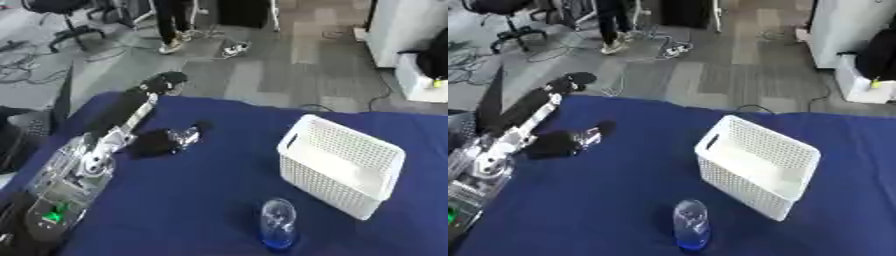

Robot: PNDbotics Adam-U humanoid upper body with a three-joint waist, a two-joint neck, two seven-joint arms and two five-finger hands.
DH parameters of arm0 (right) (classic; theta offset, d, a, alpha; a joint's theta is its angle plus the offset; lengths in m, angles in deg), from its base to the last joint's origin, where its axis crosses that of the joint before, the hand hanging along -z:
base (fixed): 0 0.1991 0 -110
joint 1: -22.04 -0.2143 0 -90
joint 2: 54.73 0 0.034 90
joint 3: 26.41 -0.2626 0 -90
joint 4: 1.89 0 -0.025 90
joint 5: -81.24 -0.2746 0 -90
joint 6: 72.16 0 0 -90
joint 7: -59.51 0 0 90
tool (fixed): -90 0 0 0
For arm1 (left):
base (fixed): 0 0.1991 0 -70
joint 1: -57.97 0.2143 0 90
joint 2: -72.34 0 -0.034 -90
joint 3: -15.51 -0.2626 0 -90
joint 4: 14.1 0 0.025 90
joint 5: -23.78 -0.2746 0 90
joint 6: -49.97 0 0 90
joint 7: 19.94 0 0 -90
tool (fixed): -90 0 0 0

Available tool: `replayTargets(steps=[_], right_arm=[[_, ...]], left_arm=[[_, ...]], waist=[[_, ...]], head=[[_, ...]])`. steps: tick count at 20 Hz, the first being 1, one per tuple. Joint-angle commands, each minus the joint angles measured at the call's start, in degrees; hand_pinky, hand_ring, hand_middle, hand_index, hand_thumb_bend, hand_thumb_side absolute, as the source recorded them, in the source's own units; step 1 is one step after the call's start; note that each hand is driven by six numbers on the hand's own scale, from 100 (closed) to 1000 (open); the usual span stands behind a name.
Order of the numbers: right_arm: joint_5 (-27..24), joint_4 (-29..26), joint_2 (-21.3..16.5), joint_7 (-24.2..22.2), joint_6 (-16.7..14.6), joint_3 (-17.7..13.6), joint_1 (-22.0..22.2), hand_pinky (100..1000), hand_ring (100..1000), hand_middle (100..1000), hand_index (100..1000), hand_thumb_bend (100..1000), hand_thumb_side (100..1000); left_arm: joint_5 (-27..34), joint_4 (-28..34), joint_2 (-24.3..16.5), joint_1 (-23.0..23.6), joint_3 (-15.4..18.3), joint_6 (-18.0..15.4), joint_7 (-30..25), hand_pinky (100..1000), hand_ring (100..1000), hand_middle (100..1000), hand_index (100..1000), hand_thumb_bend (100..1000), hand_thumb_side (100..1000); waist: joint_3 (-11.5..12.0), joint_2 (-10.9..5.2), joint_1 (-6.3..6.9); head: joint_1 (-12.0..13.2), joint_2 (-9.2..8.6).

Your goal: Pick up objects on the table and place them in the box.

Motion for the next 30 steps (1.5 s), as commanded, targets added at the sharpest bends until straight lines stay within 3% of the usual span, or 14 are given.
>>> replayTargets(steps=[1, 10, 15, 21, 30], right_arm=[[-0.4, -0.67, -0.73, -0.08, -0.14, -0.34, -0.55, 566, 602, 599, 712, 138, 796], [-0.65, -0.67, -0.53, -0.24, -0.16, -0.26, -0.81, 566, 602, 599, 711, 136, 795], [-0.79, -0.67, -0.31, -0.56, -0.14, -0.09, -0.79, 565, 602, 598, 711, 132, 796], [-0.93, -0.67, -0.18, -0.63, -0.18, -0.08, -0.79, 565, 602, 598, 710, 131, 797], [-1.26, -0.67, 0.12, -1.05, -0.21, 0.15, -0.97, 565, 602, 597, 709, 128, 799]], left_arm=[[0.69, 0.24, -0.47, -1.54, -0.55, -1.45, -0.38, 1000, 903, 931, 971, 410, 752], [-2.0, -2.93, 1.67, -4.46, -3.8, -6.86, -1.78, 1000, 866, 900, 953, 434, 737], [-5.88, -4.91, 3.33, -6.28, -5.01, -8.15, -2.9, 932, 843, 900, 958, 452, 740], [-10.2, -6.99, 5.09, -7.49, -6.16, -8.82, -4.2, 960, 849, 902, 954, 490, 754], [-12.35, -10.14, 7.96, -8.59, -8.12, -10.27, -5.45, 983, 861, 915, 962, 466, 783]], waist=[[-0.08, -0.62, 0.09], [-0.6, -0.72, 0.28], [-0.88, -0.68, 0.42], [-1.09, -0.7, 0.5], [-1.43, -0.67, 0.71]], head=[[0.02, -0.07], [-0.02, -0.86], [0.05, -0.22], [0.09, -0.07], [0.02, -0.02]])
